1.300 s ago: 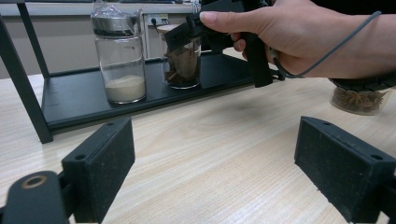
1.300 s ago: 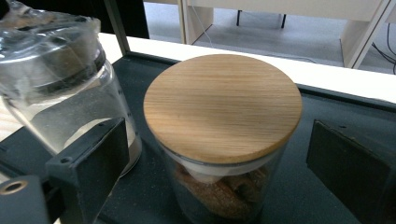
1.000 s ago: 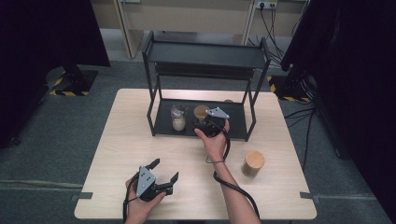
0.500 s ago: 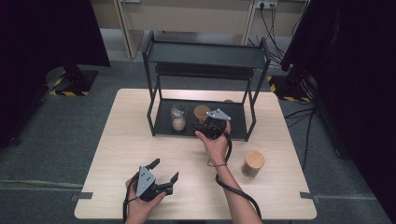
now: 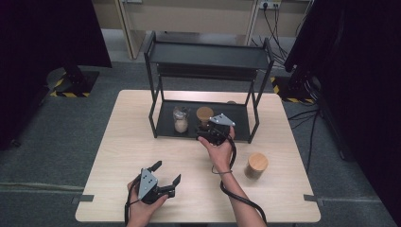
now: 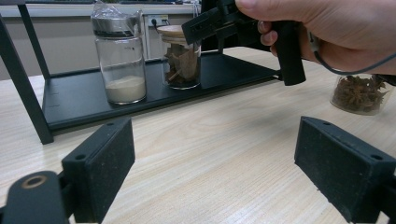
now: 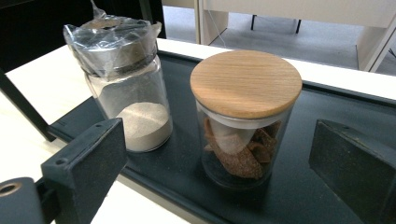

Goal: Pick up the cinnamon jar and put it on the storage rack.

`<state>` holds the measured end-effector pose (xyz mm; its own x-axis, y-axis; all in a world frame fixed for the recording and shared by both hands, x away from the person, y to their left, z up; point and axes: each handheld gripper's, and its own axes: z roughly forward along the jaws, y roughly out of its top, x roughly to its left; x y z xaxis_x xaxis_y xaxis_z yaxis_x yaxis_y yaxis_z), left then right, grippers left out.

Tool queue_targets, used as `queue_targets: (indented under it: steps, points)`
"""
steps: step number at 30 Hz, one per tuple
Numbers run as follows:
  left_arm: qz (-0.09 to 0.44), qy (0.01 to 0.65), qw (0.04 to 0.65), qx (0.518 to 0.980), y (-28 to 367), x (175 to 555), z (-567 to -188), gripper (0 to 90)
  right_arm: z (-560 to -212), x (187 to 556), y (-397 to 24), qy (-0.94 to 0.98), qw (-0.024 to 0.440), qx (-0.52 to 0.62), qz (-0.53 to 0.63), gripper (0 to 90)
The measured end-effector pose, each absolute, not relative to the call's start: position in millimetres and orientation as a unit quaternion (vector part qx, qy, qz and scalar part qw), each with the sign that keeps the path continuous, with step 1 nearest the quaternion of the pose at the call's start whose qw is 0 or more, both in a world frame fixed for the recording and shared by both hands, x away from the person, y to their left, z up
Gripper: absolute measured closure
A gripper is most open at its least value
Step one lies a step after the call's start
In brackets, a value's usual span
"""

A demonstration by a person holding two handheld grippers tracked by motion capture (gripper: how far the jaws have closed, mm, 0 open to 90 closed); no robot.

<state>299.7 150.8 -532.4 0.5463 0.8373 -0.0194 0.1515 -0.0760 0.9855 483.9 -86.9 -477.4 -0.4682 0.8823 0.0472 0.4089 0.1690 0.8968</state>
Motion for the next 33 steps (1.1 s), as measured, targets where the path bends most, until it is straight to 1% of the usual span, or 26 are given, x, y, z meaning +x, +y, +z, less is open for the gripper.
queue_targets:
  steps: [33]
  points:
    - [0.301, 0.370, 0.570, 0.669, 151, 300, -532, 11.9, -473, 447, -93, 0.730, 0.249, 0.421, 0.477, 4.6]
